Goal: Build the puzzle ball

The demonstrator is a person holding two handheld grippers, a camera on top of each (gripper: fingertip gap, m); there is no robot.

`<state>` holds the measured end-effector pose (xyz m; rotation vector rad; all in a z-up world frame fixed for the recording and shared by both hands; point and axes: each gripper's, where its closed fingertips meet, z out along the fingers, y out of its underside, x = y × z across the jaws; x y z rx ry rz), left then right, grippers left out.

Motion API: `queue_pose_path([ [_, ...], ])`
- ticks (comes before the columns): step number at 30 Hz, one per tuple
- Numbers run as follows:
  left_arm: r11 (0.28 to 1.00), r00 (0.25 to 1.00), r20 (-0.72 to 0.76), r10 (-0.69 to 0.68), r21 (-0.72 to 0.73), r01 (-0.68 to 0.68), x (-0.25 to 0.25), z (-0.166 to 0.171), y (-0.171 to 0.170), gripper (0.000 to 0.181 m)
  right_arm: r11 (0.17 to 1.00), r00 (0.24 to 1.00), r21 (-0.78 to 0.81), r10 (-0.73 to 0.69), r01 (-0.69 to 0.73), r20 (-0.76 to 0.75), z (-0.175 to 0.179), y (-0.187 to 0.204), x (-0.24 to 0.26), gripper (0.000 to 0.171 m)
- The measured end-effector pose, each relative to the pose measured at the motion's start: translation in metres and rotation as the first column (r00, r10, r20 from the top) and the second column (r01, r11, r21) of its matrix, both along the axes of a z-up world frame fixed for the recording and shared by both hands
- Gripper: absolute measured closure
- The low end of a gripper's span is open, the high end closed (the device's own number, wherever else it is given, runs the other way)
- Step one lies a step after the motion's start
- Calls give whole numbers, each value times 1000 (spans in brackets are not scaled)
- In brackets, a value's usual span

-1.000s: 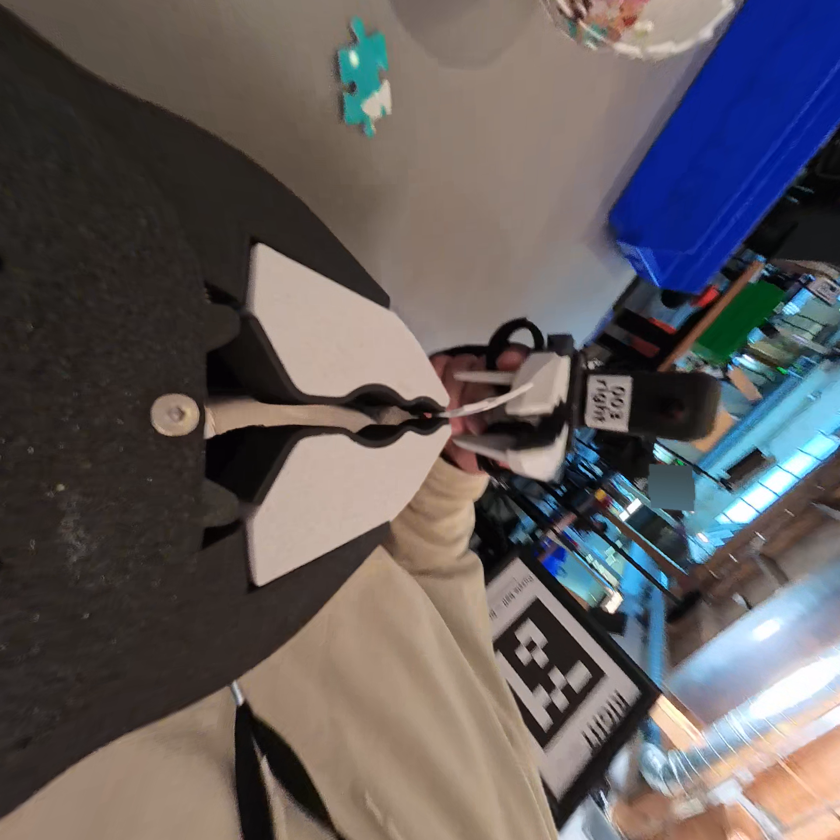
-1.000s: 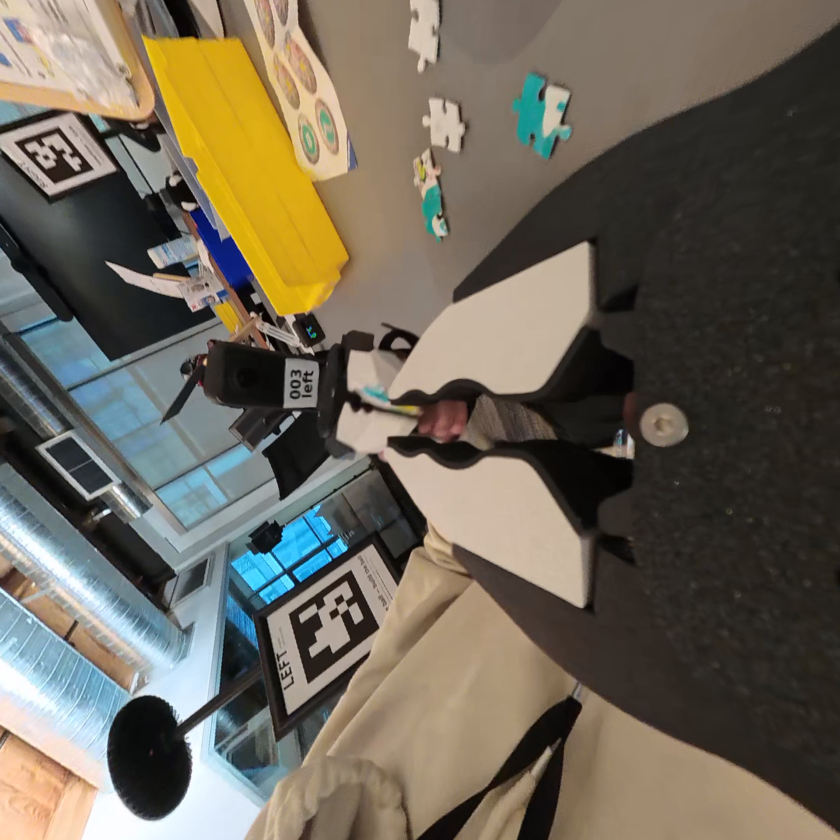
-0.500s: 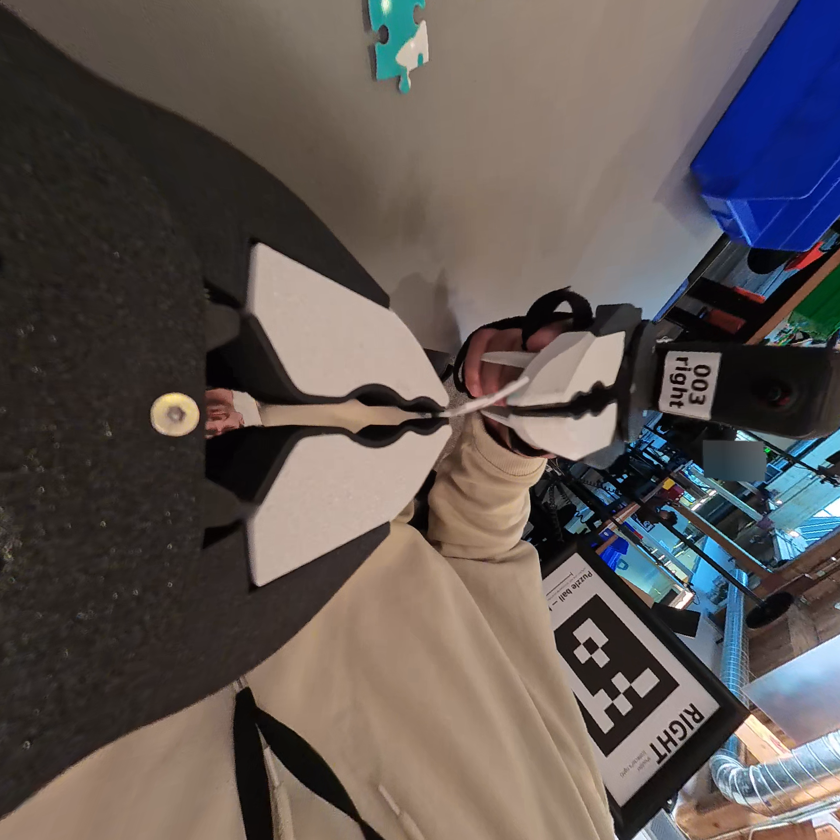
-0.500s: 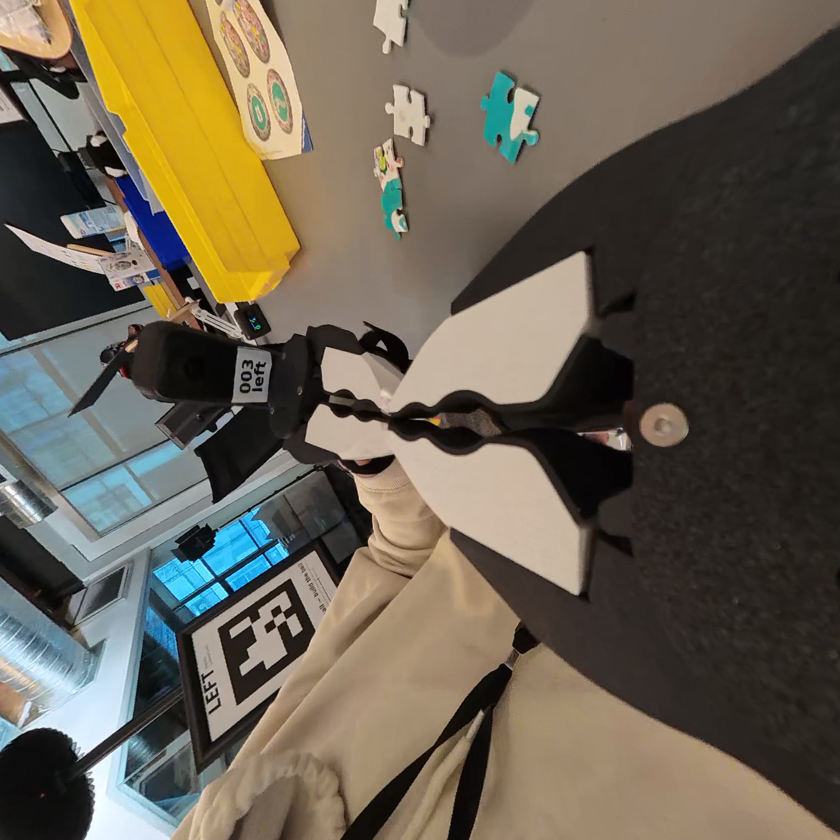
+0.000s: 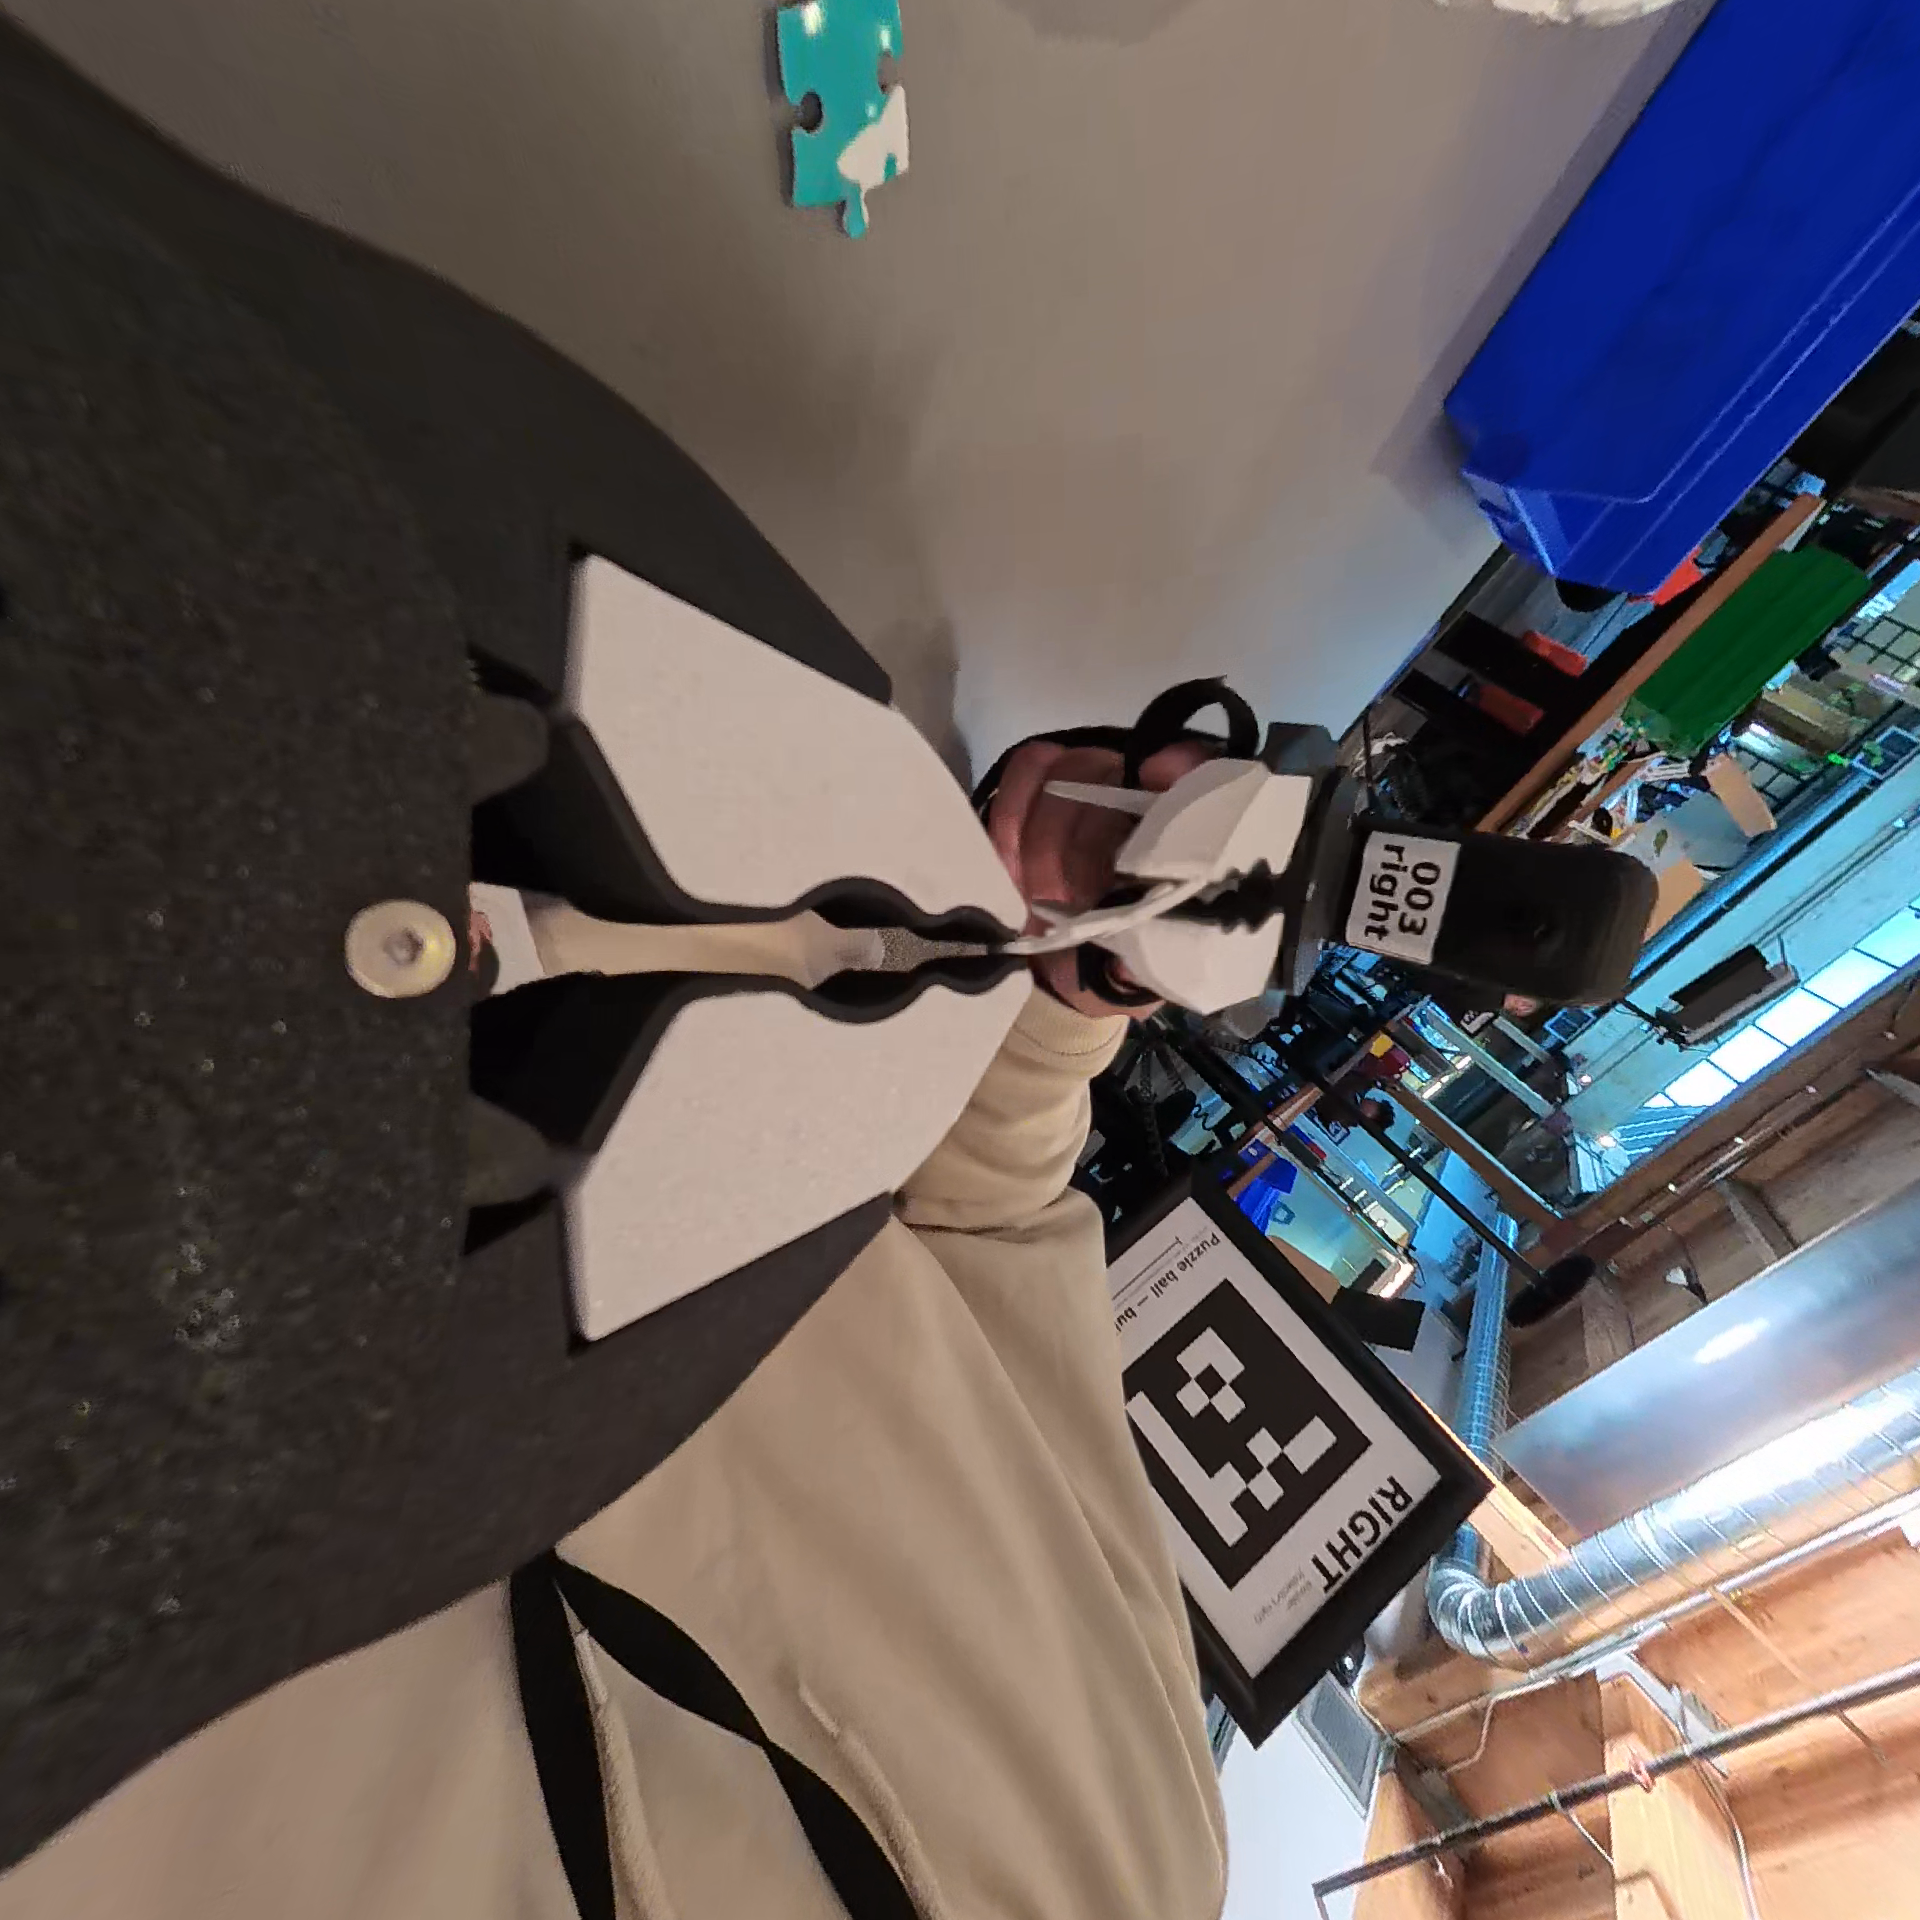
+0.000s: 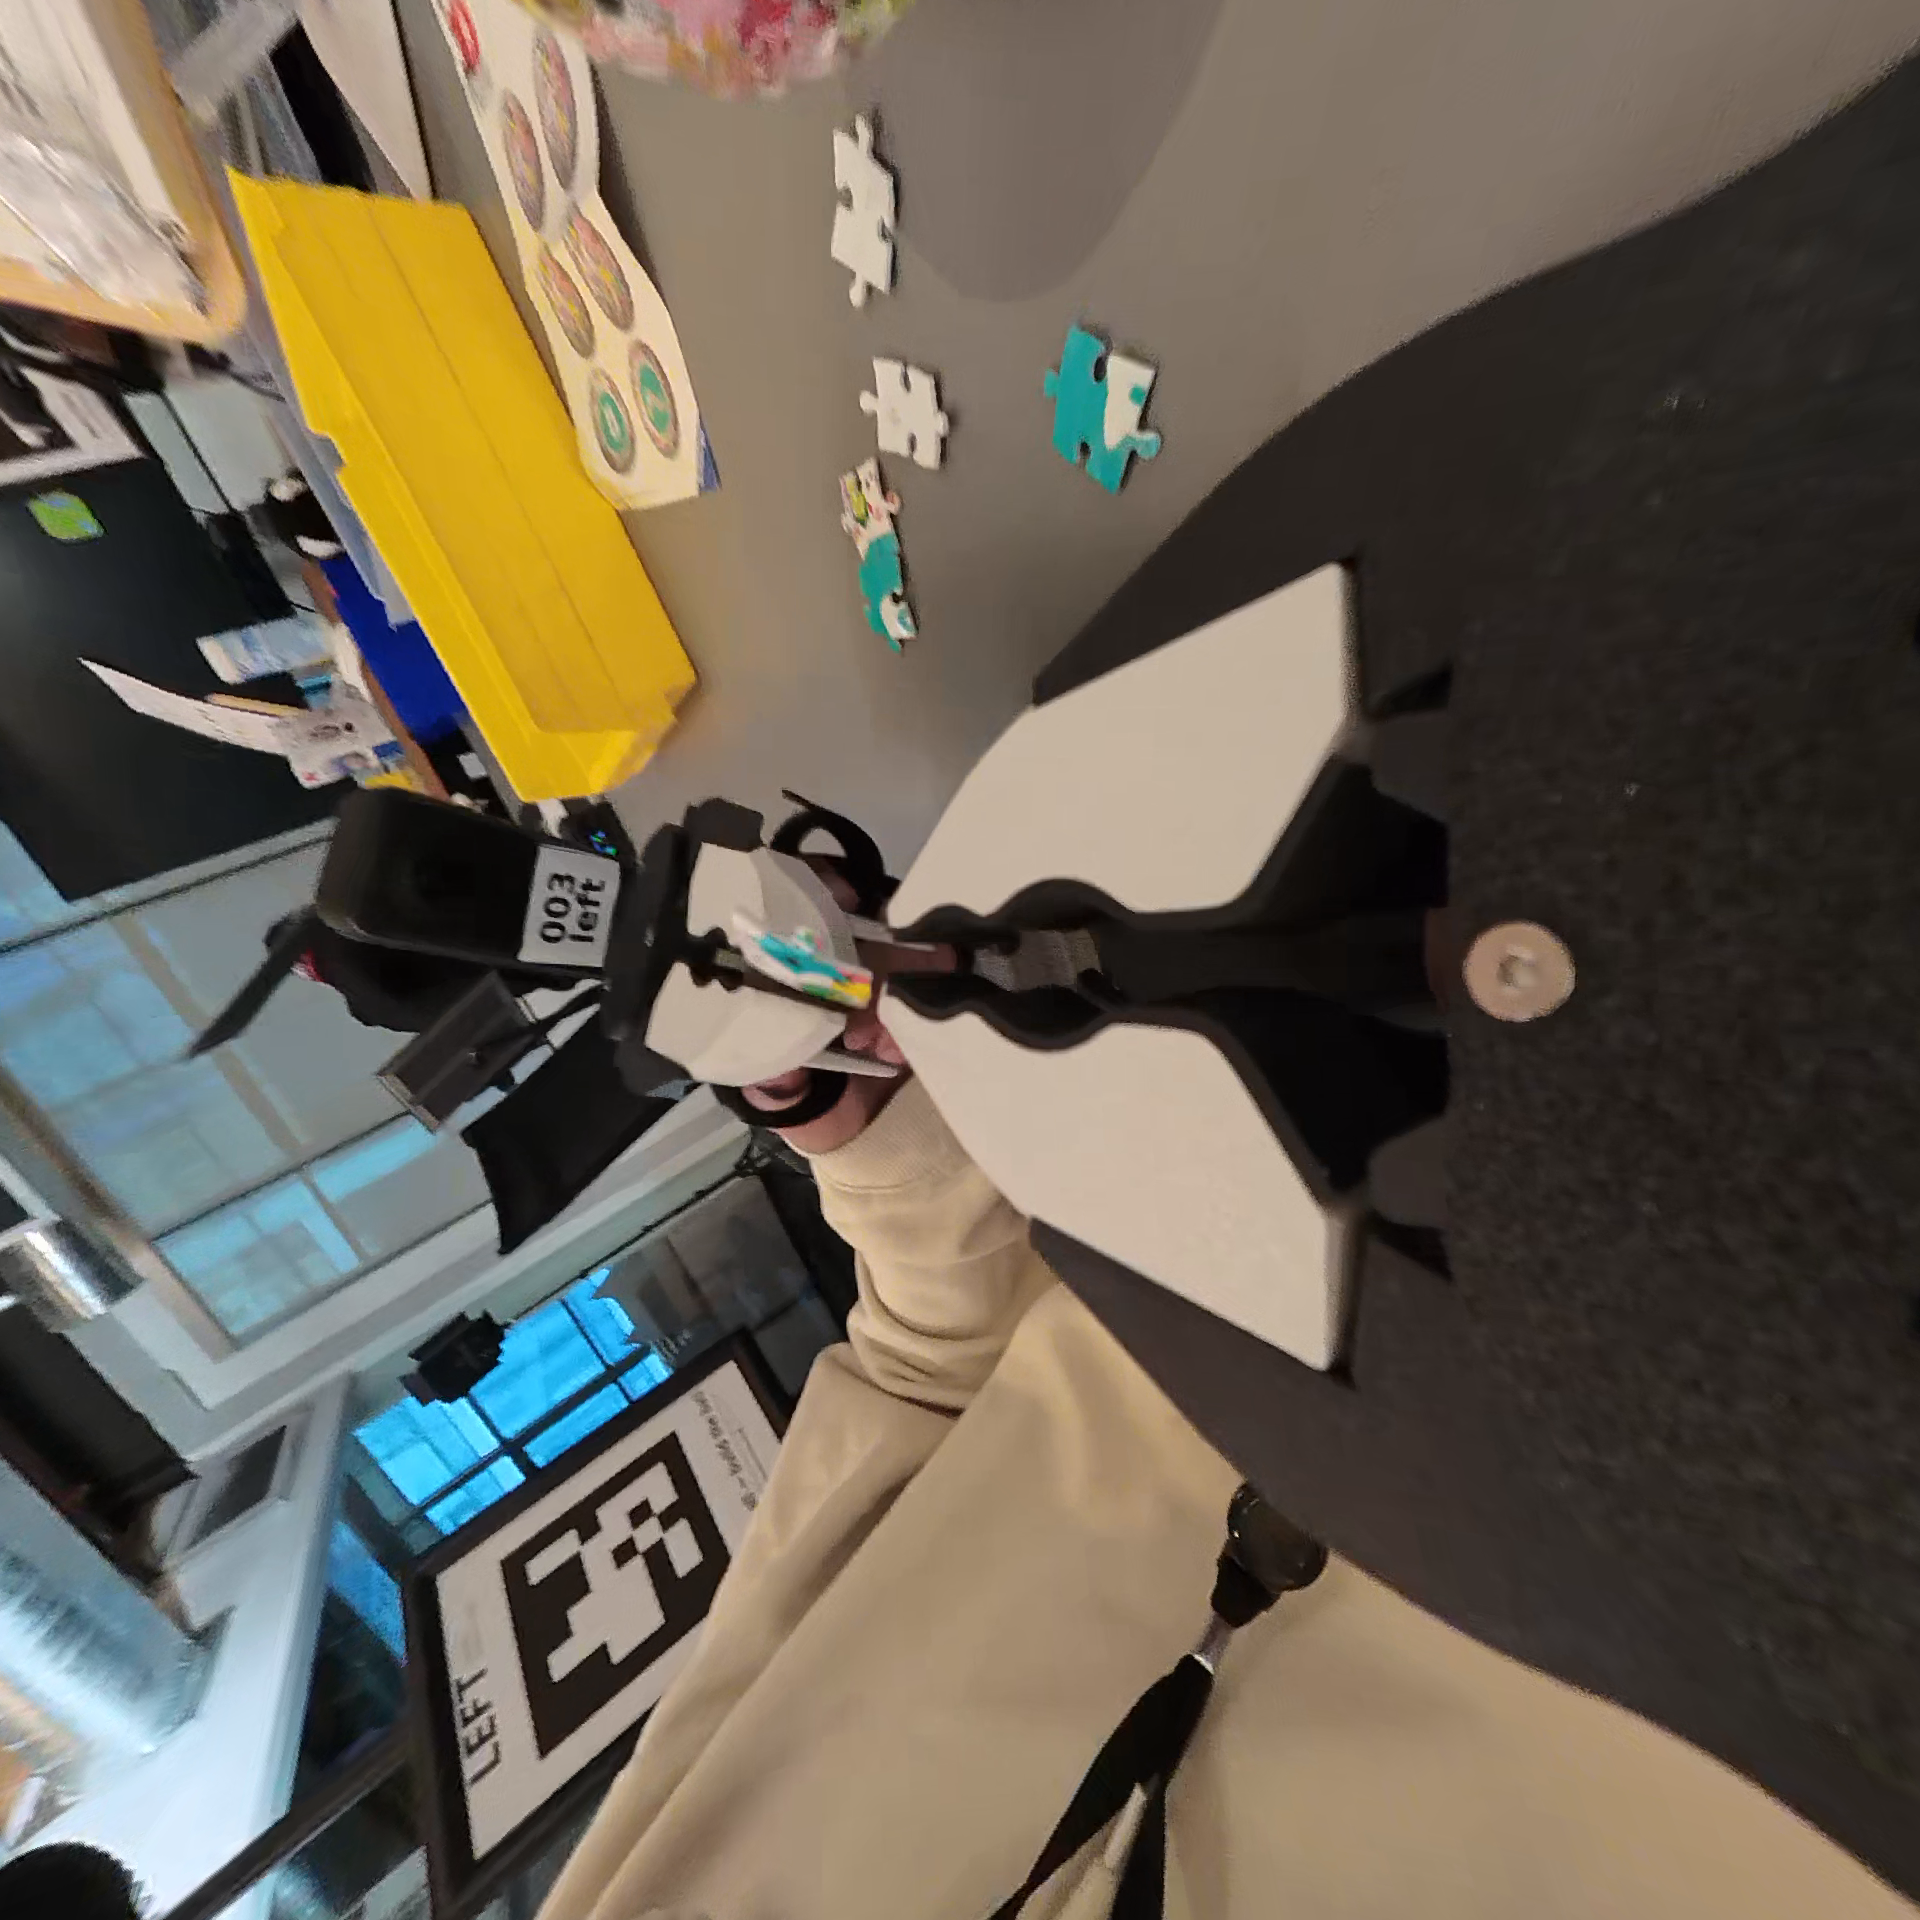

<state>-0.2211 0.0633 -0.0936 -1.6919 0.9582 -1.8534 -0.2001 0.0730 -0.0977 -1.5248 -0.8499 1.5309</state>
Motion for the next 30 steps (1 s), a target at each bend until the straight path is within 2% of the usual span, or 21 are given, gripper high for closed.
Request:
queue_pose_path([
  [2,1000,1000,-13,-7,2,7,2,-3,-1,180,1000,1000,7,-20,21,-18,4,2,6,171],
  [12,1000,1000,-1,-25,6,25,4,0,-4,180,996,992,3,-89,90,-87,16,10,19,171],
  [15,999,998,-42,-44,13,45,6,-7,-7,180,999,994,14,-46,48,-95,19,3,15,170],
  [19,996,993,-85,-81,24,83,10,-14,-15,180,1000,1000,-5,25,-25,13,0,-7,1,166],
  [22,994,991,-99,-94,36,98,10,-16,-19,180,997,998,-52,59,-60,-15,0,-9,-2,164],
  [26,993,988,-117,-101,42,107,10,-19,-20,180,995,997,-62,74,-74,0,-3,-10,-2,169],
  [30,991,984,-138,-114,55,123,9,-22,-22,180,992,996,-92,86,-88,-26,-1,-8,-2,165],
])
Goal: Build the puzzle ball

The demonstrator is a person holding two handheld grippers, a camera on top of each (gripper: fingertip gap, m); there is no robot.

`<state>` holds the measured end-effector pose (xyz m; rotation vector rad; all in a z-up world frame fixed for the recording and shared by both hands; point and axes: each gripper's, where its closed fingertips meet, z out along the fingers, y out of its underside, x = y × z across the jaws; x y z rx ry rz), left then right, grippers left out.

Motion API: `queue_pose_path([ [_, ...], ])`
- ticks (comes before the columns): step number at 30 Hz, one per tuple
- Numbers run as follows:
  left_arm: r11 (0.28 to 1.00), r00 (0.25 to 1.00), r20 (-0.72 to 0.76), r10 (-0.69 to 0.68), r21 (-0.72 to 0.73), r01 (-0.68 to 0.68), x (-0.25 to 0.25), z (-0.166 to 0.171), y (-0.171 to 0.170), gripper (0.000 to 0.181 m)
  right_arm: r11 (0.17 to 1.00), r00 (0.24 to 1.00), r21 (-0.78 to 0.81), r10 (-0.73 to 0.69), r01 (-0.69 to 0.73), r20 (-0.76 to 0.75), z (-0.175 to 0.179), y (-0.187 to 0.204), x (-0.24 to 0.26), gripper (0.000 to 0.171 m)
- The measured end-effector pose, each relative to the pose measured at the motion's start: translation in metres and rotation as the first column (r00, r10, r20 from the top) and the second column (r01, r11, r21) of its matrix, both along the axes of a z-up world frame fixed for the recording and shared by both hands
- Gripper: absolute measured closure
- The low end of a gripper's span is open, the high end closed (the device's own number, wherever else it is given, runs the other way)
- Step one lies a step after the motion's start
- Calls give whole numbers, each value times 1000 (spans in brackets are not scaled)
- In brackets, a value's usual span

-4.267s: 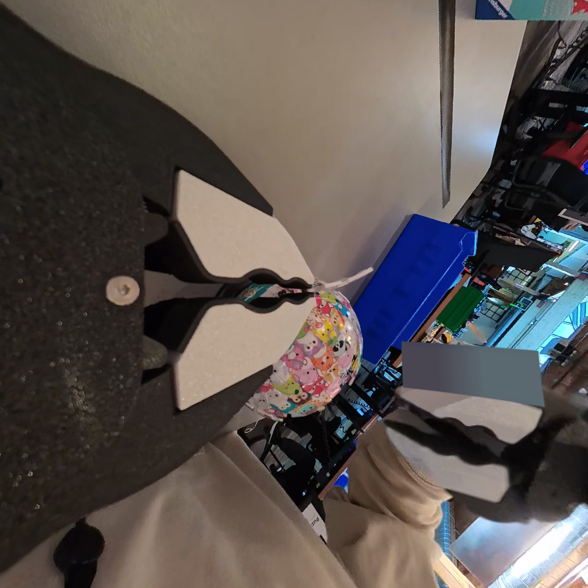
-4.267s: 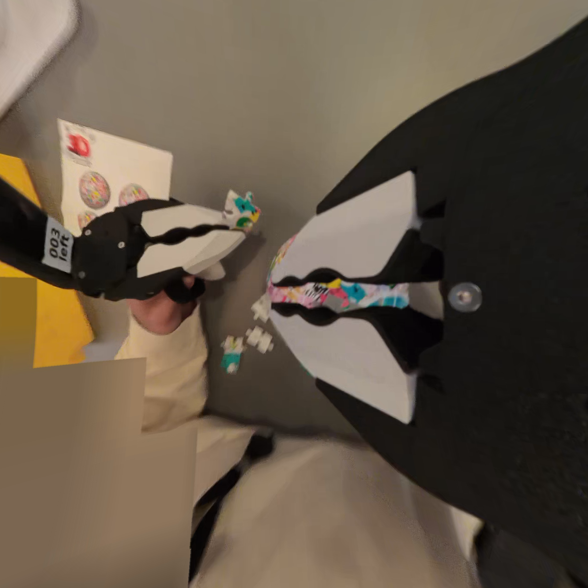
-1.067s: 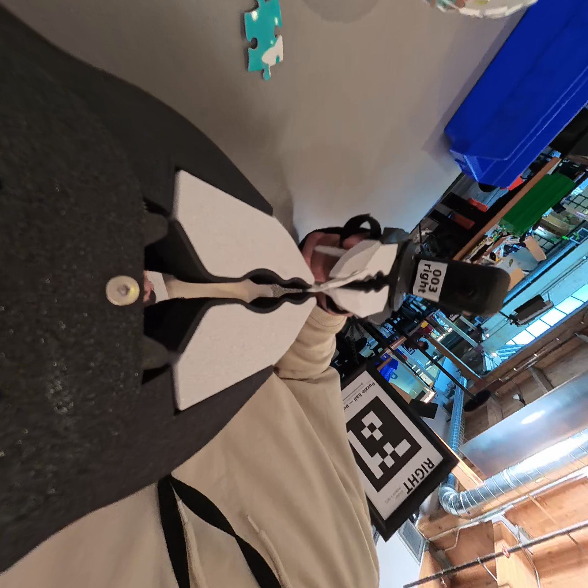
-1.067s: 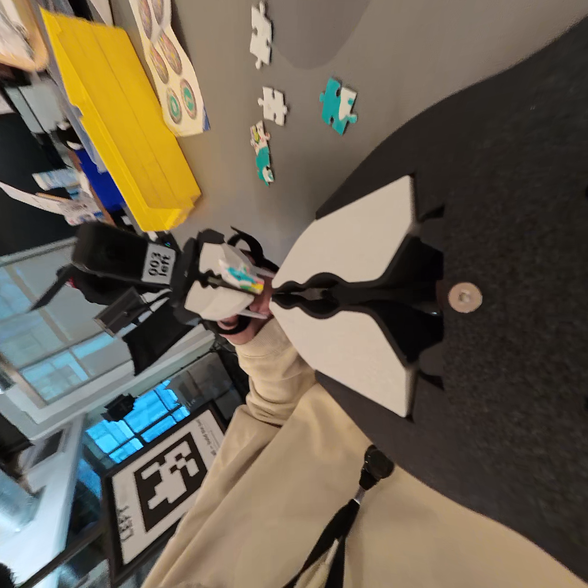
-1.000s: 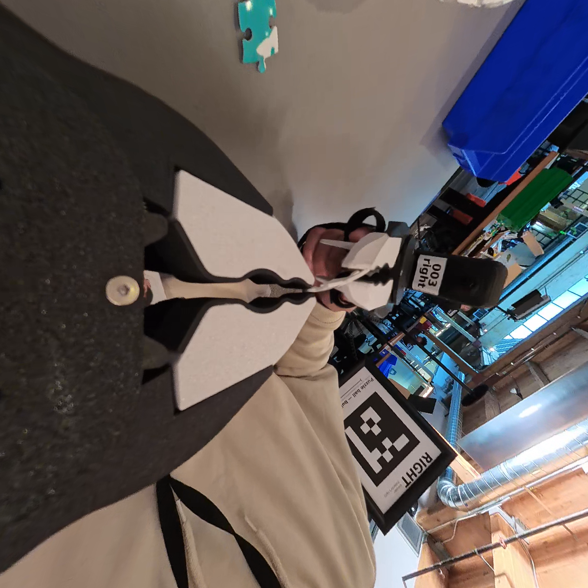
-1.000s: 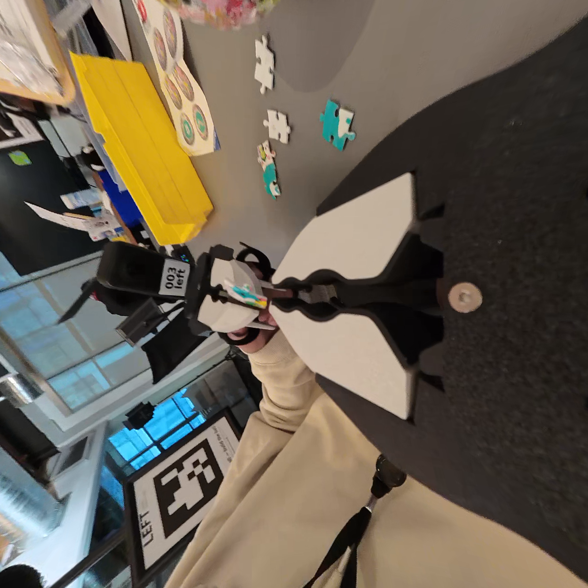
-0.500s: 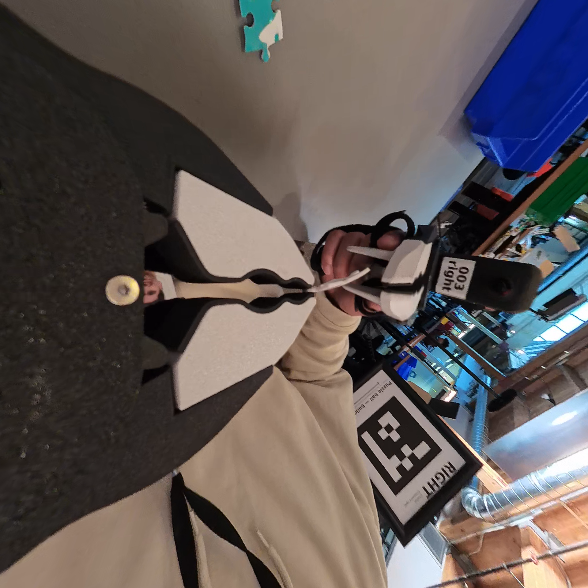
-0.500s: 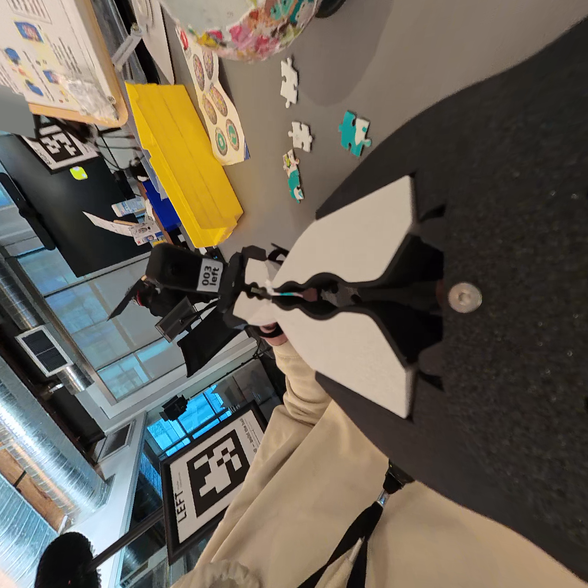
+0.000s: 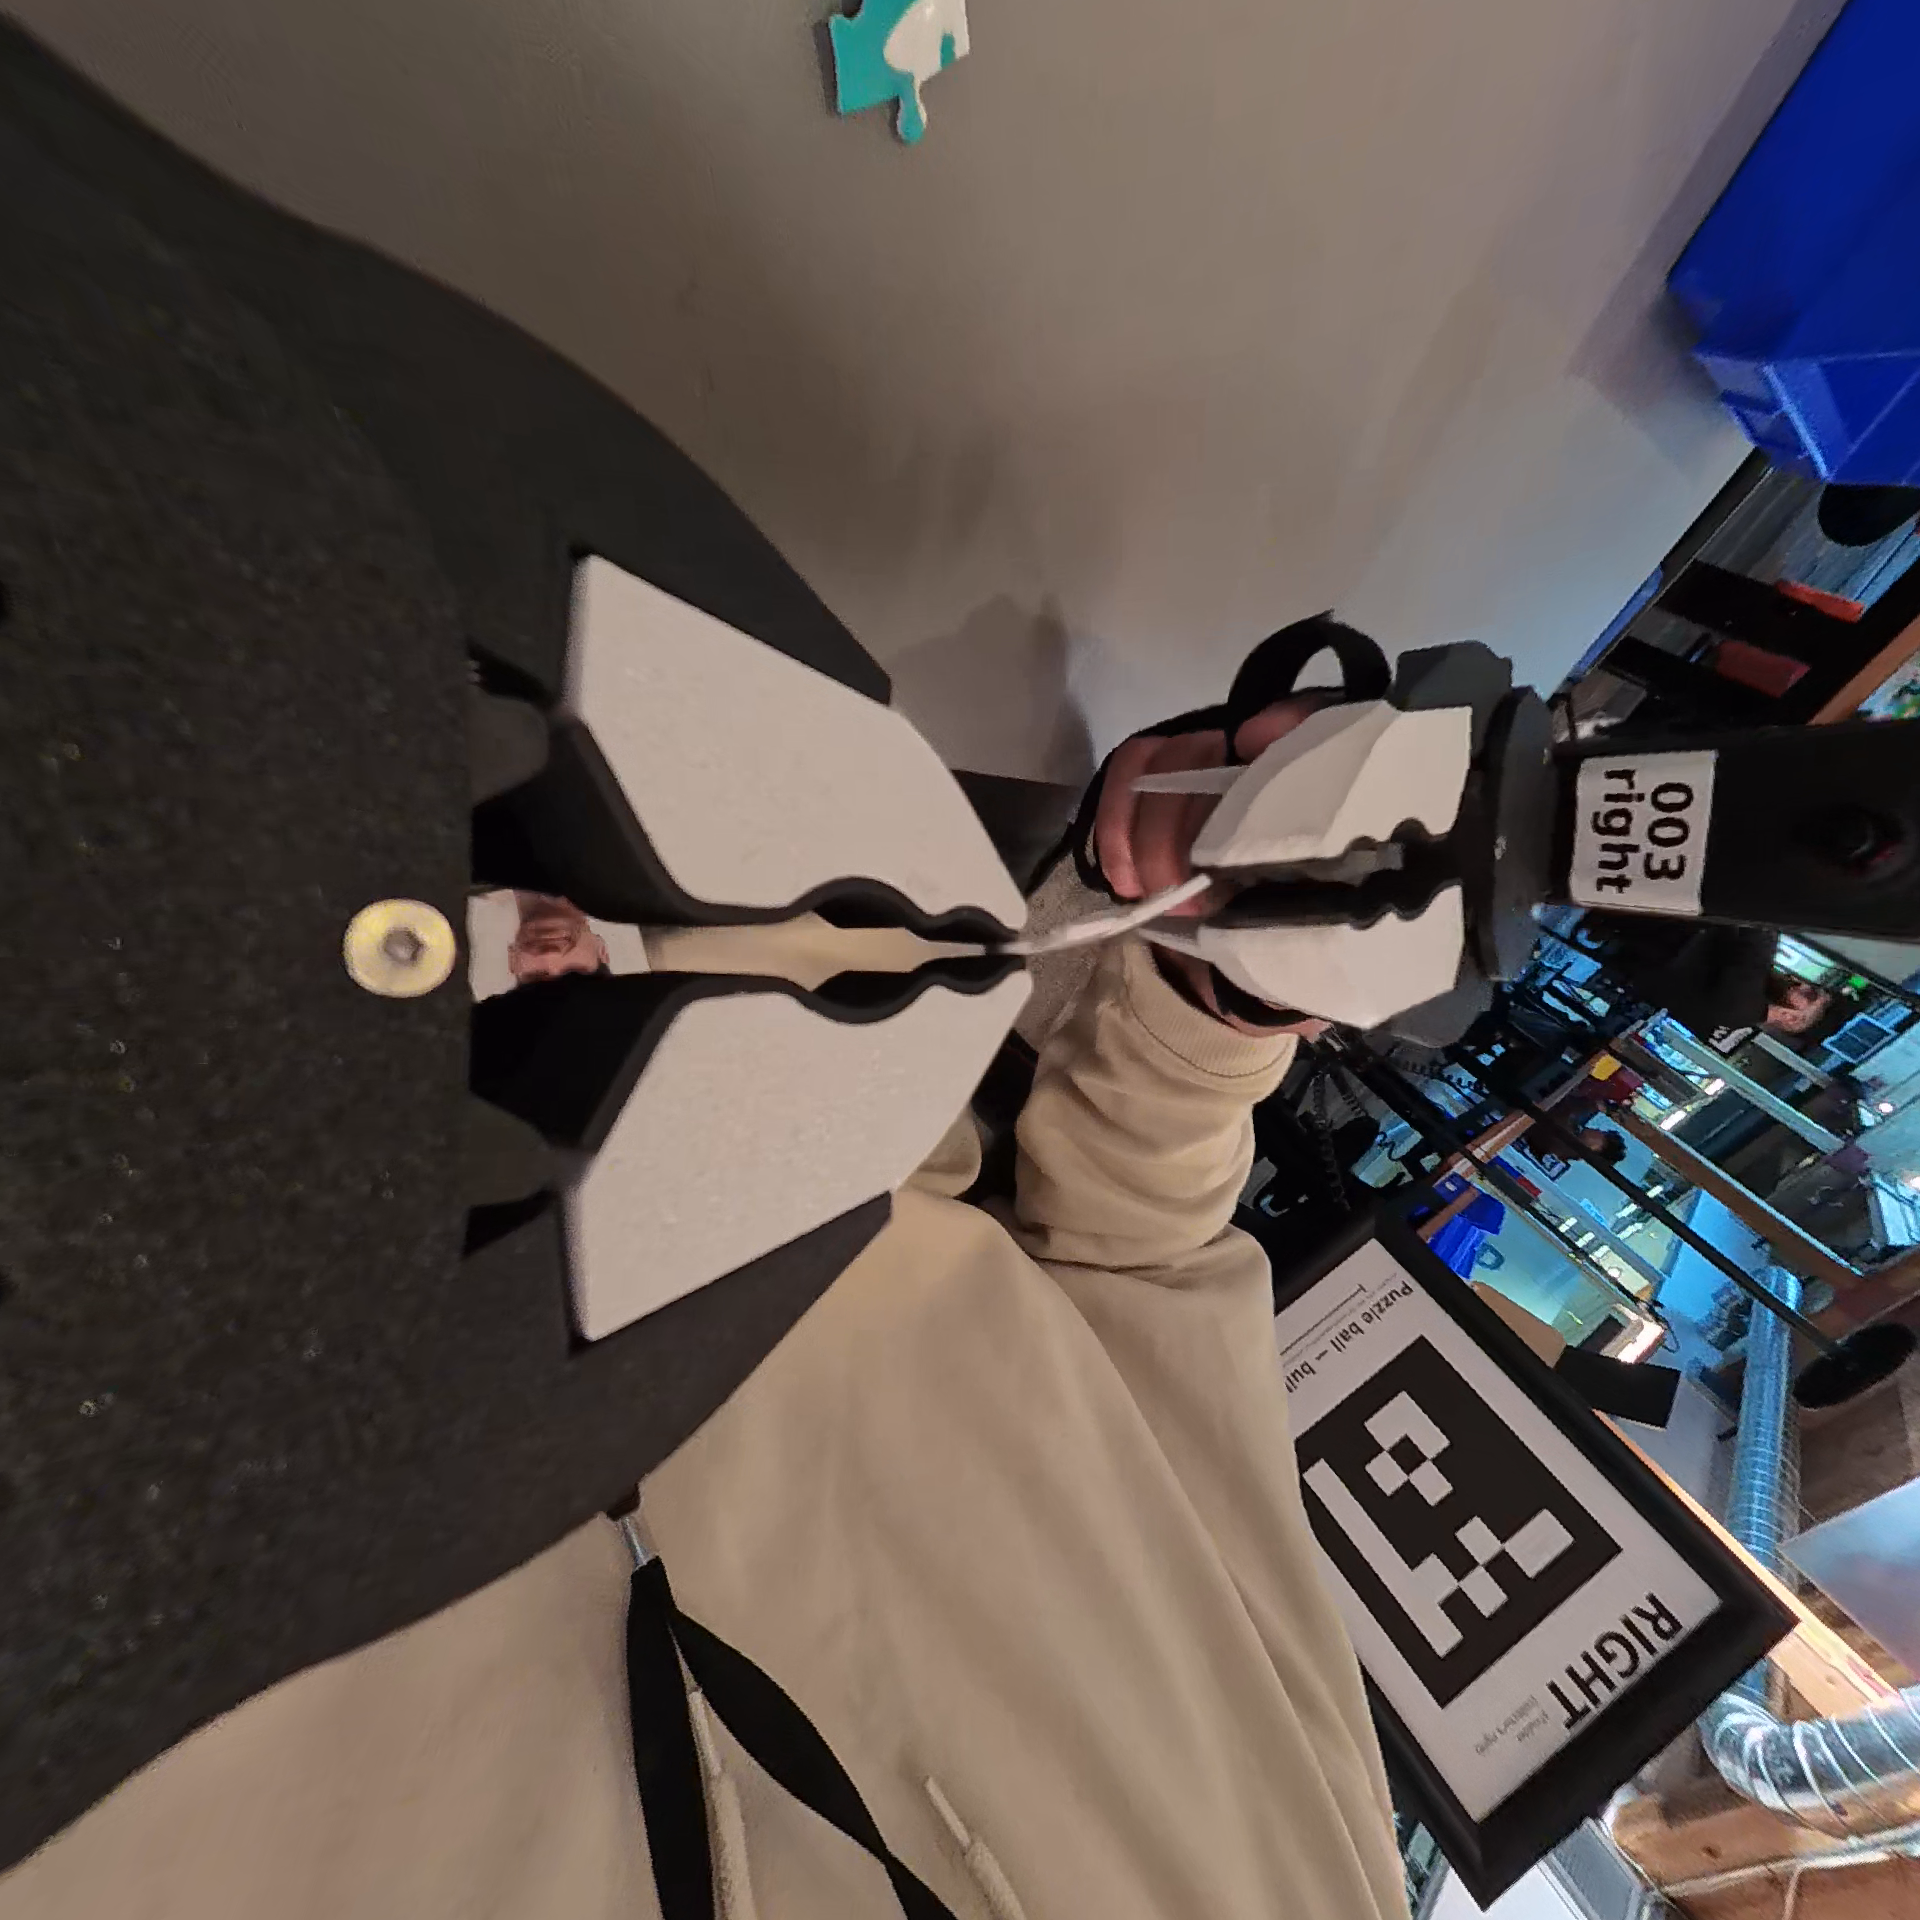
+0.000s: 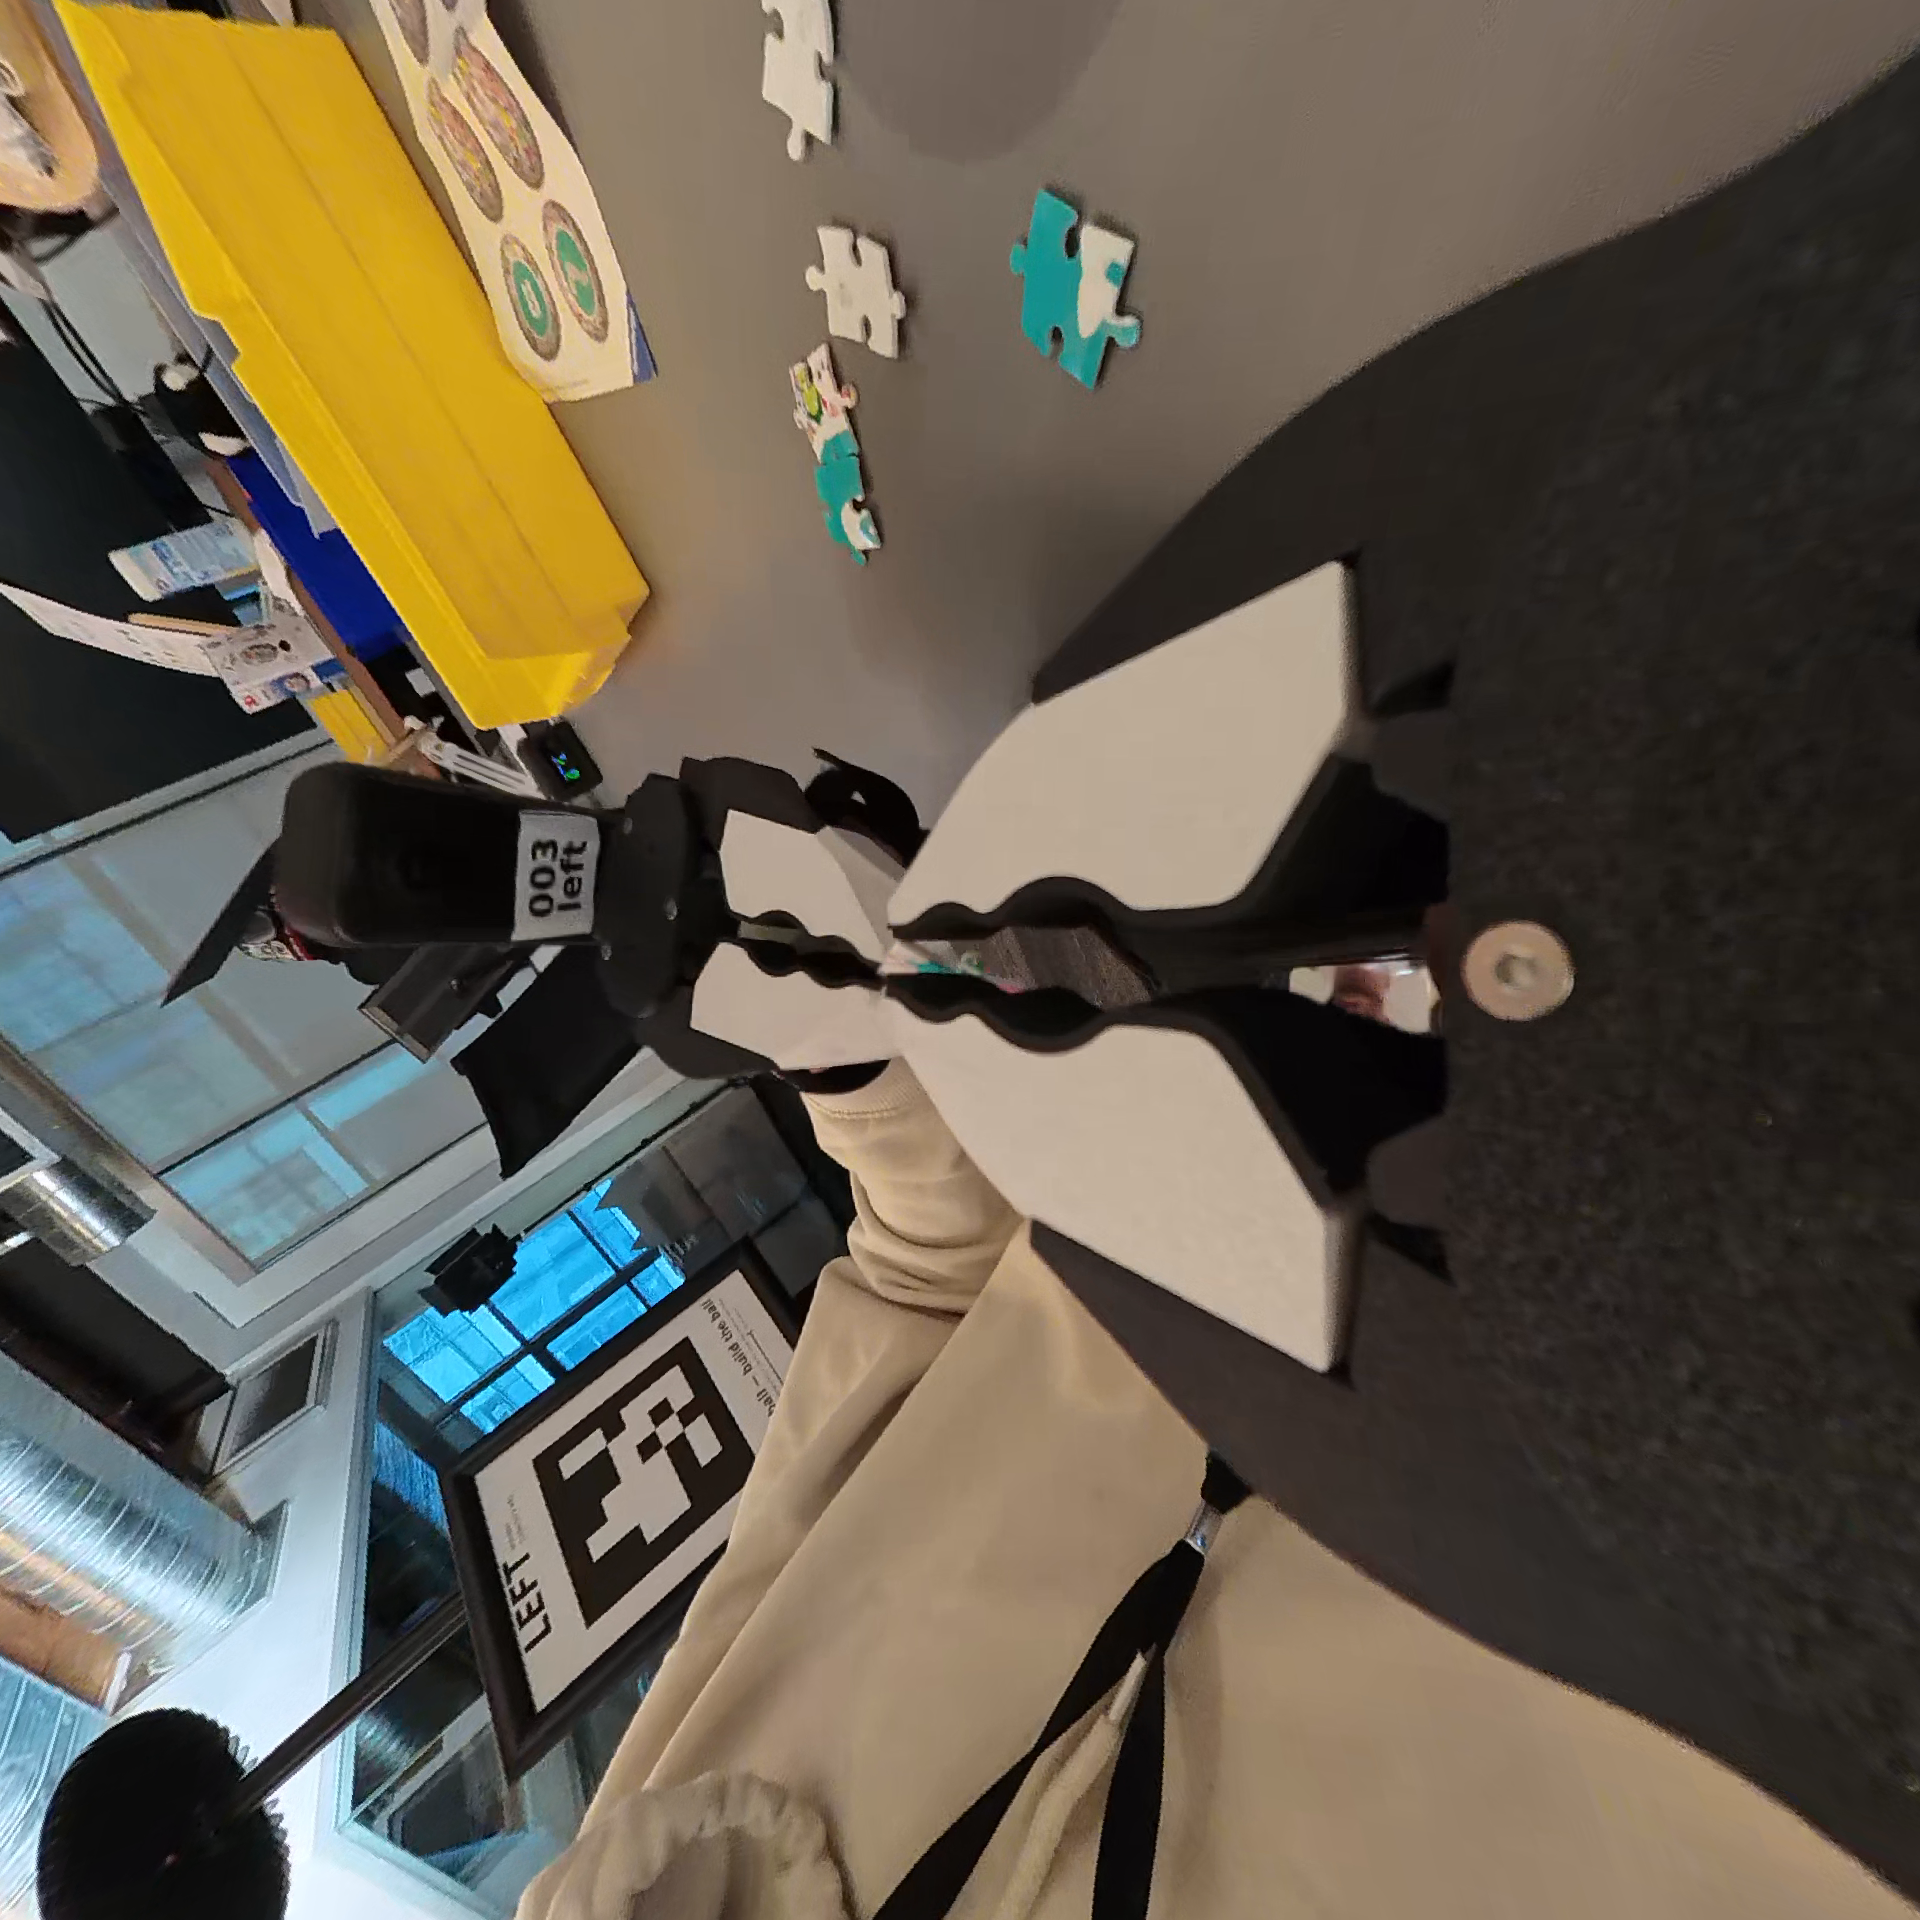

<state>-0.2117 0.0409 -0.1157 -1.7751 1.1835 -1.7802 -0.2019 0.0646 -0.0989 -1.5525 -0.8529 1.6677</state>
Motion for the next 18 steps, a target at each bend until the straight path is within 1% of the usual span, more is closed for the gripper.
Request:
queue_pose_path([
  [2,1000,1000,-14,-7,10,7,0,-2,-1,180,1000,1000,-8,13,-12,14,-3,-1,0,165],
  [3,1000,1000,-18,-10,12,11,-1,-3,-1,180,1000,999,-7,25,-25,24,-4,-2,0,171],
  [6,1000,999,-46,-20,19,21,-1,-8,-2,180,999,998,6,41,-41,53,-7,-4,0,171],
  [10,999,997,-68,-31,35,34,-3,-12,-3,180,999,998,-19,46,-45,53,-10,-3,-1,163],
  [13,998,995,-86,-41,48,46,-2,-15,-6,180,1000,994,-14,28,-27,109,-20,-1,-4,157],
  [15,997,995,-91,-48,50,53,-1,-16,-7,180,996,992,-22,83,-81,93,-17,-8,-4,168],
  [18,997,994,-98,-43,56,49,-1,-17,-7,180,995,988,-28,101,-98,117,-20,-10,-1,168],
])
